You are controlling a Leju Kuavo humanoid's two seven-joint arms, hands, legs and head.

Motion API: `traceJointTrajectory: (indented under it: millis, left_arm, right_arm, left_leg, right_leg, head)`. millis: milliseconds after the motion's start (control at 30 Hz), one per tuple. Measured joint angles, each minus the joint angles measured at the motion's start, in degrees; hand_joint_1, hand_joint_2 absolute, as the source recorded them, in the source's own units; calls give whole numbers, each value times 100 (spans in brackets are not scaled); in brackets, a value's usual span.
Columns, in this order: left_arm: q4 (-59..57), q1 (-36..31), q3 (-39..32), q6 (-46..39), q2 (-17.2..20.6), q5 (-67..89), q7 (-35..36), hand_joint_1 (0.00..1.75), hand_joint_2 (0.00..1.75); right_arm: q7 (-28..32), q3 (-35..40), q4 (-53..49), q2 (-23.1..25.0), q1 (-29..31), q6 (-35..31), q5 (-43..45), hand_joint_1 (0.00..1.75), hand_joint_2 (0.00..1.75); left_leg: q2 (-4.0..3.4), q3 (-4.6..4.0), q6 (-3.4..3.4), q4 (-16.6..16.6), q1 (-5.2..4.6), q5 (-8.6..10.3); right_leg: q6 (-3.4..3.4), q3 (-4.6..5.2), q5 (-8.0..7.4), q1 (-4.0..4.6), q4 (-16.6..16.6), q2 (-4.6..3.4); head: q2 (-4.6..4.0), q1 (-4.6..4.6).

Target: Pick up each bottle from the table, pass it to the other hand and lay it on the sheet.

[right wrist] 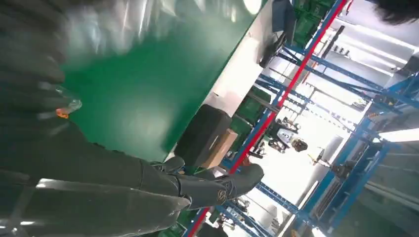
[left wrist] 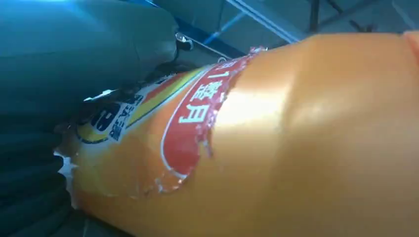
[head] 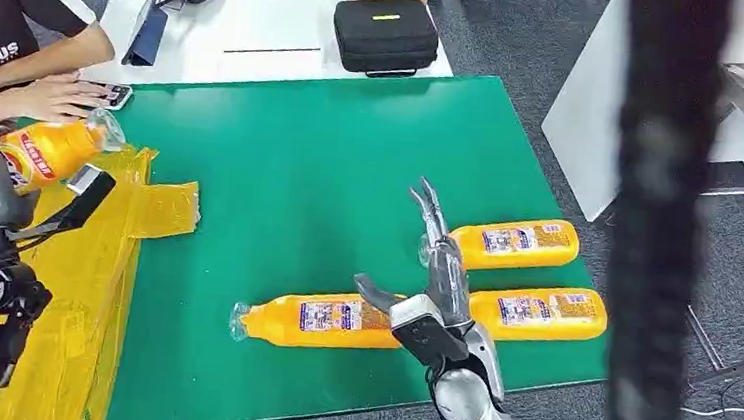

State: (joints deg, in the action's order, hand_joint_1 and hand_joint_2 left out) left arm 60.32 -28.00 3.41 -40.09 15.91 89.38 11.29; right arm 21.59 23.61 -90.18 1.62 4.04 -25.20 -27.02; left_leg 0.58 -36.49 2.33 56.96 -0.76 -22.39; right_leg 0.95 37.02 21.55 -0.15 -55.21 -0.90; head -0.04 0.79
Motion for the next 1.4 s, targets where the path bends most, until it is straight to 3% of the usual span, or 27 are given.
traceJointTrajectory:
  millis: [133, 300, 1000, 1400]
  left_arm:
    - [-721, -160, -313, 121, 138, -186, -1194, 175, 175]
    - [-1663, -326, -797, 44, 175, -338, -1961, 175, 175]
    - [-3549, -228, -1196, -13, 304, -982, -3037, 175, 175]
    - [-3347, -19, -1491, -31, -92, -1465, -4439, 175, 175]
  right_arm:
    - [114, -57, -2, -26, -90, -35, -7, 0, 175]
    - [225, -175, -2, -48, -201, 76, 2, 0, 175]
    - [188, -271, 197, 20, -61, 363, -131, 0, 175]
    - [79, -114, 396, 203, 101, 667, -315, 0, 175]
  left_leg:
    - [2, 0, -1, 0, 1, -1]
    - [-2, -2, -3, 0, 3, -3]
    - [7, -5, -7, -1, 7, -4]
    - [12, 8, -8, -2, 6, -4]
  right_leg:
    - [-1, -3, 1, 0, 0, 0]
    - [-1, 1, 1, 0, 0, -1]
    - [-4, 0, 3, 0, 0, 1]
    - [-3, -15, 3, 0, 0, 2]
  head:
    - [0, 2]
    - [0, 2]
    - [0, 0]
    - [0, 2]
